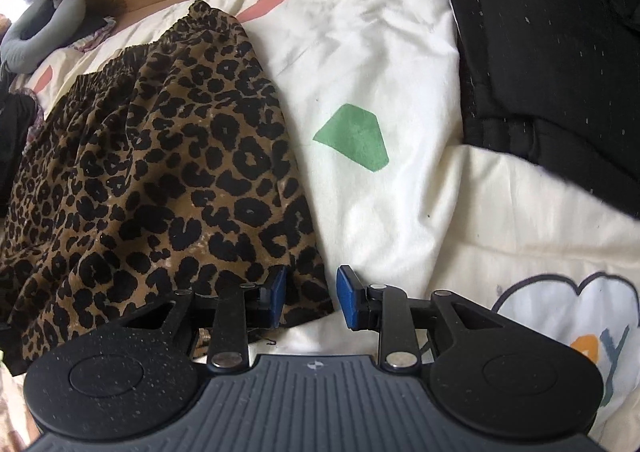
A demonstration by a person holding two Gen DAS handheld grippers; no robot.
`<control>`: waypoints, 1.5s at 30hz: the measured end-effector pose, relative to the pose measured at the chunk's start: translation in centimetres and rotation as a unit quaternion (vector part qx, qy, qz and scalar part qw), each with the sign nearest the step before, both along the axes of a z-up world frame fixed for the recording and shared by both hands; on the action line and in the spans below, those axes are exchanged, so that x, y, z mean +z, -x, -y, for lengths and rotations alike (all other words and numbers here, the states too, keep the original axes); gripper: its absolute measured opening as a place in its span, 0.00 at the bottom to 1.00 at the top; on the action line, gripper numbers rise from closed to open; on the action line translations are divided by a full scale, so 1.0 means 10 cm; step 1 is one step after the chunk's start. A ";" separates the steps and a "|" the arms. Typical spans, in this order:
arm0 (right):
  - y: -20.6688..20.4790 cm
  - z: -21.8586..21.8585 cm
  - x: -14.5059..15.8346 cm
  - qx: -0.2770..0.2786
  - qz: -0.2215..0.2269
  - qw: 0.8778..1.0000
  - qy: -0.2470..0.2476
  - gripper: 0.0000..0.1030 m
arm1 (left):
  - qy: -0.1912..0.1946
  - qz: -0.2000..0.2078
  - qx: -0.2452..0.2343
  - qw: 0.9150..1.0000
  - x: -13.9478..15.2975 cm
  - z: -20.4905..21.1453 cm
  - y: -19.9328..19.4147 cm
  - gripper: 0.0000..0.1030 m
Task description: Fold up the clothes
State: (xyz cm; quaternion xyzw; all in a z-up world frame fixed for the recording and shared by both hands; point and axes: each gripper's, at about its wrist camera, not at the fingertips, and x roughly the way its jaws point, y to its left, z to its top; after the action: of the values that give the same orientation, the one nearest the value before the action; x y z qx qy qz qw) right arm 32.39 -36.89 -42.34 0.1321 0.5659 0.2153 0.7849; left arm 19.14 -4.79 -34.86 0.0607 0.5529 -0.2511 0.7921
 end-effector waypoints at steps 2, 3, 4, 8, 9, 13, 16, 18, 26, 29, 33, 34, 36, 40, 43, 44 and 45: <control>0.01 0.01 -0.03 -0.003 -0.005 1.000 -0.006 0.32 | 0.001 -0.002 0.002 1.000 0.00 -0.01 0.00 0.02; 0.01 0.01 -0.04 -0.004 -0.007 1.000 -0.010 0.26 | 0.004 -0.003 0.001 1.000 0.00 -0.02 -0.01 0.03; 0.01 0.01 -0.03 -0.003 -0.007 1.000 -0.010 0.19 | 0.008 -0.004 0.001 1.000 0.01 -0.02 -0.02 0.04; 0.00 0.02 0.05 0.006 0.000 1.000 -0.006 0.03 | 0.018 0.003 -0.008 1.000 0.04 -0.04 -0.01 0.09; -0.01 0.02 0.08 0.009 0.002 1.000 -0.005 0.03 | 0.018 0.001 -0.010 1.000 0.04 -0.04 -0.01 0.09; -0.03 0.15 0.26 -0.004 0.022 1.000 0.003 0.02 | 0.021 -0.006 -0.021 1.000 0.03 -0.02 0.03 0.13; -0.07 0.23 0.37 -0.013 0.035 0.999 0.009 0.02 | 0.029 -0.011 -0.031 0.999 0.03 -0.01 0.07 0.14; -0.11 0.27 0.43 -0.018 0.041 0.999 0.014 0.02 | 0.037 -0.019 -0.038 0.998 0.03 -0.01 0.08 0.17; -0.19 0.40 0.60 -0.042 0.065 0.997 0.024 0.02 | 0.044 -0.039 -0.050 0.997 -0.07 0.00 0.15 0.29; -0.22 0.41 0.66 -0.051 0.074 0.996 0.025 0.02 | 0.053 -0.038 -0.061 0.996 -0.10 0.00 0.18 0.39; -0.24 0.40 0.70 -0.055 0.077 0.995 0.010 0.02 | 0.040 -0.025 -0.087 0.995 -0.19 0.06 0.25 0.50; -0.24 0.39 0.70 -0.056 0.076 0.995 0.009 0.02 | 0.031 -0.020 -0.093 0.995 -0.22 0.10 0.28 0.50; -0.24 0.39 0.69 -0.058 0.074 0.996 0.005 0.02 | 0.007 -0.007 -0.112 0.994 -0.25 0.18 0.33 0.50; -0.24 0.39 0.66 -0.059 0.069 0.996 0.004 0.02 | -0.024 0.006 -0.134 0.991 -0.32 0.23 0.42 0.49; -0.24 0.39 0.65 -0.058 0.068 0.996 0.004 0.02 | -0.030 0.006 -0.135 0.990 -0.36 0.22 0.42 0.29; -0.24 0.39 0.64 -0.057 0.067 0.996 0.004 0.02 | -0.031 0.006 -0.135 0.990 -0.36 0.21 0.41 0.22; -0.24 0.39 0.64 -0.057 0.066 0.996 0.004 0.02 | -0.026 0.004 -0.135 0.990 -0.35 0.20 0.41 0.16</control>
State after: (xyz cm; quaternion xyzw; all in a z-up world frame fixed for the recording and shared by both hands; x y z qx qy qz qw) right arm 34.76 -40.81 -35.95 0.1461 0.5050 0.1760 0.8323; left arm 15.08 -6.74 -38.38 0.1562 0.5431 -0.3414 0.7511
